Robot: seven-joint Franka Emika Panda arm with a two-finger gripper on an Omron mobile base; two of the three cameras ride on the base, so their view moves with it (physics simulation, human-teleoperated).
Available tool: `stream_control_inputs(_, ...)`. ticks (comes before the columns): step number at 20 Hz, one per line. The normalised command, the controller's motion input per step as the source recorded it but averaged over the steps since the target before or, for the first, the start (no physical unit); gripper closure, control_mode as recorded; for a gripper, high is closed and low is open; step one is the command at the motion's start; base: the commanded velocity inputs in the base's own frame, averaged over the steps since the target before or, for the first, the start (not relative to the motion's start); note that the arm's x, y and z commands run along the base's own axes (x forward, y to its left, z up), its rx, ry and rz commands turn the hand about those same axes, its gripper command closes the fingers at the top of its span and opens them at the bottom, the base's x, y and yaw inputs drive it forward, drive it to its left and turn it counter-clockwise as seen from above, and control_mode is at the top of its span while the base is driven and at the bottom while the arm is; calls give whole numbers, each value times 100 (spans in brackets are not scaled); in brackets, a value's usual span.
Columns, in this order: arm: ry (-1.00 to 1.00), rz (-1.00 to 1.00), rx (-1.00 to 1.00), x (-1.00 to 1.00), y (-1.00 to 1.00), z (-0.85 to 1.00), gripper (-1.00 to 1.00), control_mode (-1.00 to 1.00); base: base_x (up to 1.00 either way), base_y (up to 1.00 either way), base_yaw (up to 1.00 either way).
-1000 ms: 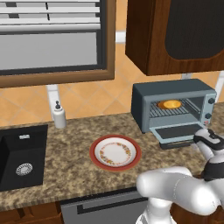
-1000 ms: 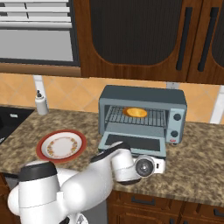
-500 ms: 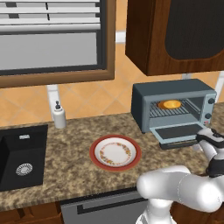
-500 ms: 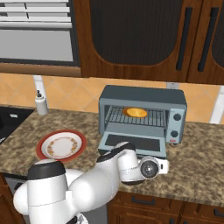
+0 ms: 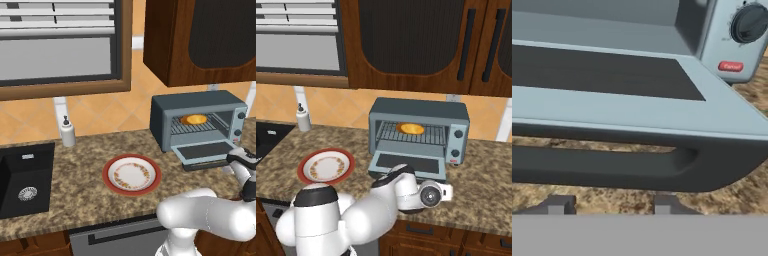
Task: Pick up the kebab skewer and baguette bread, and place them inside the toaster oven. Close the toaster oven door and start by setting the timer.
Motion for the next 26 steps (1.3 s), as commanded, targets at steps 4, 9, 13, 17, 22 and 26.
stream_control_inputs(4, 0, 0, 0, -16, 15, -22, -100, -100, 0, 0, 0)
stream_control_inputs(9, 0, 0, 0, -11, 24, -14, -100, -100, 0, 0, 0)
stream_control_inputs(13, -2, 0, 0, 18, 11, -3, -100, -100, 0, 0, 0)
stream_control_inputs(17, -1, 0, 0, 26, 12, -8, -100, -100, 0, 0, 0)
stream_control_inputs(22, 0, 0, 0, 2, 17, -40, -100, -100, 0, 0, 0)
stream_control_inputs(26, -1, 0, 0, 25, 10, -4, -100, -100, 0, 0, 0)
